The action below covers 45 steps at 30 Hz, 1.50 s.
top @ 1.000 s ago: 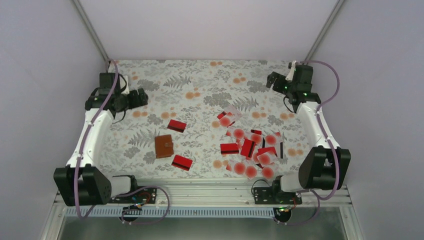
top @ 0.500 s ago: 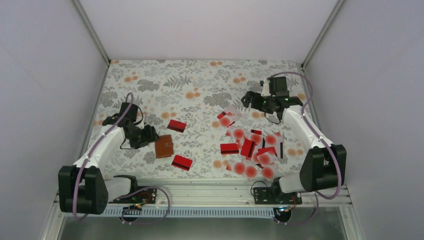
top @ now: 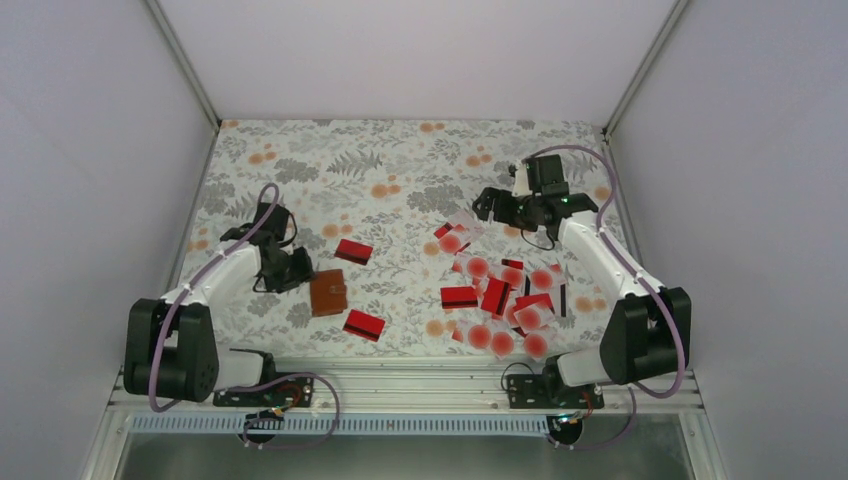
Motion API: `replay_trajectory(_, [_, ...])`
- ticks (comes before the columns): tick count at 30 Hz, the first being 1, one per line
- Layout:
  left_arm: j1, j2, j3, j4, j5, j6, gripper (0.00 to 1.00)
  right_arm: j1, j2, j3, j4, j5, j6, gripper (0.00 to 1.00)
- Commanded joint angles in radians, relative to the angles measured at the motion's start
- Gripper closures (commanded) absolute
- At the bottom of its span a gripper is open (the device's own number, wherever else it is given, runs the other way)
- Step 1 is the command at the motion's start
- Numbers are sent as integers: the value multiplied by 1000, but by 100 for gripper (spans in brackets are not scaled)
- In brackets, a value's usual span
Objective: Put the credit cards into the card holder
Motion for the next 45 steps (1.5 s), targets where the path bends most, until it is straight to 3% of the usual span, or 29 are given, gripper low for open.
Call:
replay_trajectory(1, [-1,24,-1,46,-27,-23,57,24,6,1,-23,-17,11,1])
replay_trajectory(13, [-1,157,-47,154,57,-8,58,42,40,27,-29,-27,16,2])
replay_trajectory(19, [-1,197,-84,203,67,-20,65,43,55,42,-36,-23,12,2])
replay_trajectory(27, [-6,144,-93,248,81,-17,82,49,58,36,-9,-56,14,2])
replay_trajectory(45, [-66,-7,-1,354,238,80,95,172,101,51,112,-269,6,2])
